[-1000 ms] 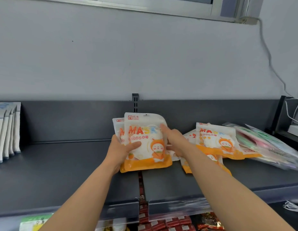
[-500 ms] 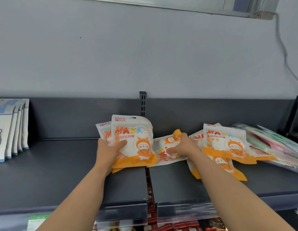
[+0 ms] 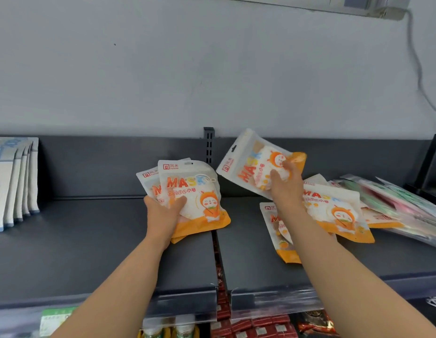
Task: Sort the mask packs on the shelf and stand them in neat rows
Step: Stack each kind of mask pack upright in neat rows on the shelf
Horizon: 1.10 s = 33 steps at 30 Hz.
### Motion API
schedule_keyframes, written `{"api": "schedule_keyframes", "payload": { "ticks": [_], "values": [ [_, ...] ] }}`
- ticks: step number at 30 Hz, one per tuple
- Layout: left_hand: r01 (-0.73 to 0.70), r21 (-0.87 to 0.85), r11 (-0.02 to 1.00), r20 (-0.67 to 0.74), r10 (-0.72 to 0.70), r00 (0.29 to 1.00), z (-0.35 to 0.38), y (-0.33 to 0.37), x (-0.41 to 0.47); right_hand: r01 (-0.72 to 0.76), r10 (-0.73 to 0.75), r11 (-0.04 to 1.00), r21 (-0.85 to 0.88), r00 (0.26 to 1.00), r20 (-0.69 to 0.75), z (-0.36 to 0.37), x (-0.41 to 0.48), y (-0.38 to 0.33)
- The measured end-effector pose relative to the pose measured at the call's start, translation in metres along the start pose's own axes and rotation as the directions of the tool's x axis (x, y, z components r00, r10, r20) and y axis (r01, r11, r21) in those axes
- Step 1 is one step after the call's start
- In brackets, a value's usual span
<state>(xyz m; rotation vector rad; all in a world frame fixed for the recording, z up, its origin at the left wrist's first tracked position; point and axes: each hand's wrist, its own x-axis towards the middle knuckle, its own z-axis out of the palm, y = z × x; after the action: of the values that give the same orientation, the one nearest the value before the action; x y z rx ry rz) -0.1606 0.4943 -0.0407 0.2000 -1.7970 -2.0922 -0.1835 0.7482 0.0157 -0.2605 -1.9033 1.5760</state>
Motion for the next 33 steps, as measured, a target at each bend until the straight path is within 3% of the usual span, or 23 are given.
{"api": "schedule_keyframes", "payload": {
  "ticks": [4,7,11,16,19,24,33],
  "values": [
    [-0.04,0.023,0.999,0.072,0.038,0.997,0.014,0.0,-0.008,-0.095,0.113,0.989,-0.109,0.979,0.169,0.025,-0.026,0.01],
    [-0.059,0.025,0.998,0.103,0.056,0.993,0.017,-0.001,-0.011,-0.05,0.147,0.961,-0.272,0.925,0.35,0.035,-0.038,0.019],
    [-0.082,0.037,0.996,0.107,0.078,0.991,0.016,0.001,-0.012,-0.032,0.188,0.937,-0.347,0.885,0.425,0.034,-0.041,0.018],
    [-0.097,0.081,0.992,0.085,0.09,0.992,0.015,0.002,-0.013,0.188,0.174,0.721,-0.667,0.883,0.437,0.031,-0.038,0.014],
    [-0.104,0.084,0.991,0.091,0.097,0.991,0.015,0.004,-0.014,0.164,0.149,0.787,-0.595,0.885,0.442,0.032,-0.031,0.016],
    [-0.124,0.062,0.99,0.16,0.113,0.981,0.018,0.008,-0.02,0.009,0.212,0.936,-0.352,0.784,0.583,0.031,-0.024,0.015],
    [-0.011,0.006,1.0,0.269,0.009,0.963,0.032,0.013,-0.018,0.261,0.039,0.897,-0.356,0.756,0.653,0.025,-0.034,0.002]
  ]
}}
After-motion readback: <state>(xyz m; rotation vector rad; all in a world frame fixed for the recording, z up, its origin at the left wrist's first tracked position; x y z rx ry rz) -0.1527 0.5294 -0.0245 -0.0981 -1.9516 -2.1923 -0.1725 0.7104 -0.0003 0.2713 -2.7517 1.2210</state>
